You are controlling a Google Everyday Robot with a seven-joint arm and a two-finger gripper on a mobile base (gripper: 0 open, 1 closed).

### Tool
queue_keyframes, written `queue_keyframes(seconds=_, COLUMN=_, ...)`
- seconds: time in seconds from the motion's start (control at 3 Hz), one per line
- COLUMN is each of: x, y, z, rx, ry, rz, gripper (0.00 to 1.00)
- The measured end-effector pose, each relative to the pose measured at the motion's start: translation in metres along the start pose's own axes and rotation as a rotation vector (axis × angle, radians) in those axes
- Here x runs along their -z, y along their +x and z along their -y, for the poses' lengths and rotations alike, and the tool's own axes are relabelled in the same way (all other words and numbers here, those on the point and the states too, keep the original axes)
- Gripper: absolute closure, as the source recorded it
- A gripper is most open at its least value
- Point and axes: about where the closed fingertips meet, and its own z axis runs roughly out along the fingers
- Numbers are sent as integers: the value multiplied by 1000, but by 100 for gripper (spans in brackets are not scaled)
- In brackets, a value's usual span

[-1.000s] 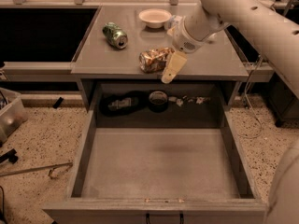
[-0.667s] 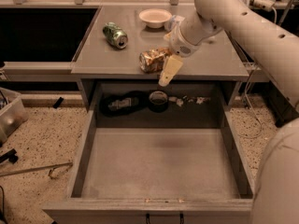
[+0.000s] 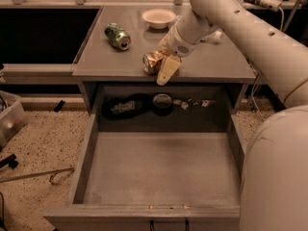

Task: Place orange can into top drawer

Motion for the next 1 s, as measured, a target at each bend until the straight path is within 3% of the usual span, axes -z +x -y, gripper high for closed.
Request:
queue_keyframes(seconds=0.67, x=1, y=0, z=-7, rx=0, ry=-3, rz=-12, gripper=65)
queue_keyframes(seconds=1.0, x=36, y=2, z=-27, rx=-10, ry=61, rz=-13, gripper=88)
